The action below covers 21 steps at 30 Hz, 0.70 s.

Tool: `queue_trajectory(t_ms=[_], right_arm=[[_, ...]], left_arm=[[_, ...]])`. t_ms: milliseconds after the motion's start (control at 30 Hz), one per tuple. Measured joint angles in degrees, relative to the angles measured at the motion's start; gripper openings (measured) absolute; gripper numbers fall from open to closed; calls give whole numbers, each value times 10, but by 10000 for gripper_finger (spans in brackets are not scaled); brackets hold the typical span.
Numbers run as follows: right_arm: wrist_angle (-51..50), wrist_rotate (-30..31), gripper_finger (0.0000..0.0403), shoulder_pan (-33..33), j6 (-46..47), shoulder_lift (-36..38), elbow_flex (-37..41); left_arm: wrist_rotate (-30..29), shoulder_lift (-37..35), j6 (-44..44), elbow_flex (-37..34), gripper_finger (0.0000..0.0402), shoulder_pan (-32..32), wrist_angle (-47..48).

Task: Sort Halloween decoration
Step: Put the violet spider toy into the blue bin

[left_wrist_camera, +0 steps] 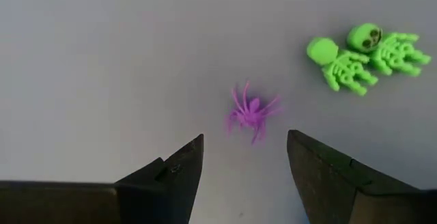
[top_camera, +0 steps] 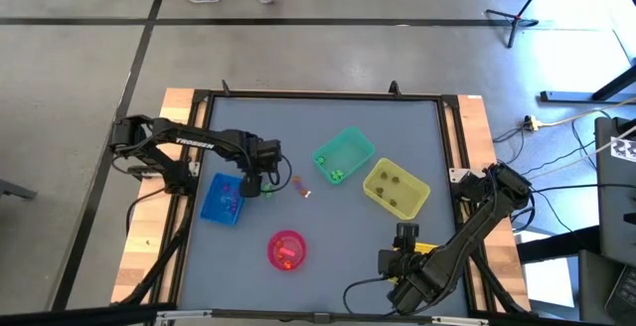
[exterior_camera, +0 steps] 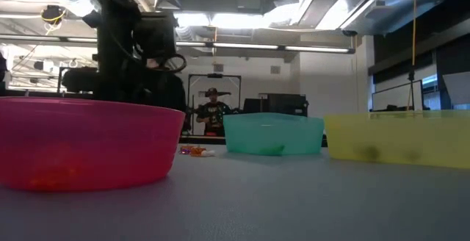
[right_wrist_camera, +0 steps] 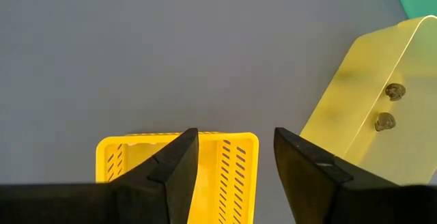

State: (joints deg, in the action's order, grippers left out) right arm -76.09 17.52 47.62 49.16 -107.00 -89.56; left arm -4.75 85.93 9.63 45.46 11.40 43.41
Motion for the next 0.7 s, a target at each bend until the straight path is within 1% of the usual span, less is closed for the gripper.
queue_trajectory(t_ms=[233,500,700], right_arm=[[0,0,189,0,0,0,0],[0,0,189,0,0,0,0],[0,0,189,0,0,0,0]], left_arm=[[17,0,0,-19,196,0,-61],[17,0,1,-39,196,0,-71],[21,-3,-1,-63,196,0,-99]])
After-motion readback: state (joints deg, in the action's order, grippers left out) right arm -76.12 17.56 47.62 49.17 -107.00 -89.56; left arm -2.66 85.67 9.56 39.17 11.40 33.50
